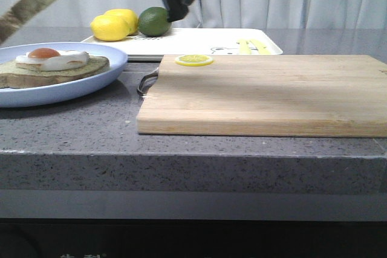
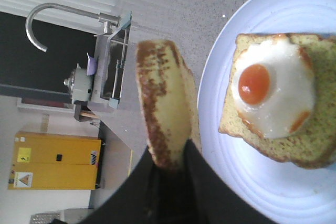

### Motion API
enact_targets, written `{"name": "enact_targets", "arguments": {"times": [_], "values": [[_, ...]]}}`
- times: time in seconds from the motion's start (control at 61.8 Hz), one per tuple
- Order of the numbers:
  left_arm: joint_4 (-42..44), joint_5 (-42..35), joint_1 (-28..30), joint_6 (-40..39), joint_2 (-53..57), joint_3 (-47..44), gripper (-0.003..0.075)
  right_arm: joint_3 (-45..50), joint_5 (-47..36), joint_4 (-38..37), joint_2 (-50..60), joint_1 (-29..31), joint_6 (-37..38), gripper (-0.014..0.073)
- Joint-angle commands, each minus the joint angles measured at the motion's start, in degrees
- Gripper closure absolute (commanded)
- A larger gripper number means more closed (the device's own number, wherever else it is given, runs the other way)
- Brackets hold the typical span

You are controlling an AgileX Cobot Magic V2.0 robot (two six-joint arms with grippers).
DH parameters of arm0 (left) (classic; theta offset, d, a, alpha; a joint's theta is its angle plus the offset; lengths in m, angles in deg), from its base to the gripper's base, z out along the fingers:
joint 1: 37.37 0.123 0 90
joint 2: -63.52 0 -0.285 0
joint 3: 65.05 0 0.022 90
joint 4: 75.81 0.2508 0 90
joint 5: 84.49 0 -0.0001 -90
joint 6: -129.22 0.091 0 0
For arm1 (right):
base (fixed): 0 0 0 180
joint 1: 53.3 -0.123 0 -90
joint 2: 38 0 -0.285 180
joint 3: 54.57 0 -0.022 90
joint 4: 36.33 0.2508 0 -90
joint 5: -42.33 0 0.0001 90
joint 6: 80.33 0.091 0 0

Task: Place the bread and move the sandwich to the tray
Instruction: 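Lower the bread onto the egg toast and open the right gripper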

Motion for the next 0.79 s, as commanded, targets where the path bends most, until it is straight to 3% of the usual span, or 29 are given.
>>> {"name": "enact_targets", "arguments": {"times": [0.0,0.405,0.777], "values": [[0.1,-4.7,0.0,0.0,-0.5,2.1,0.0261,-4.8,0.4,7.7,0.1,-0.9,4.6,0.0632],[0.1,-4.7,0.0,0.0,-0.5,2.1,0.0261,-14.1,-14.2,7.7,-7.3,-5.6,12.6,0.0632],[0.1,-4.7,0.0,0.0,-0.5,2.1,0.0261,-14.1,-14.6,7.7,-9.4,-5.6,14.3,0.0629]]}}
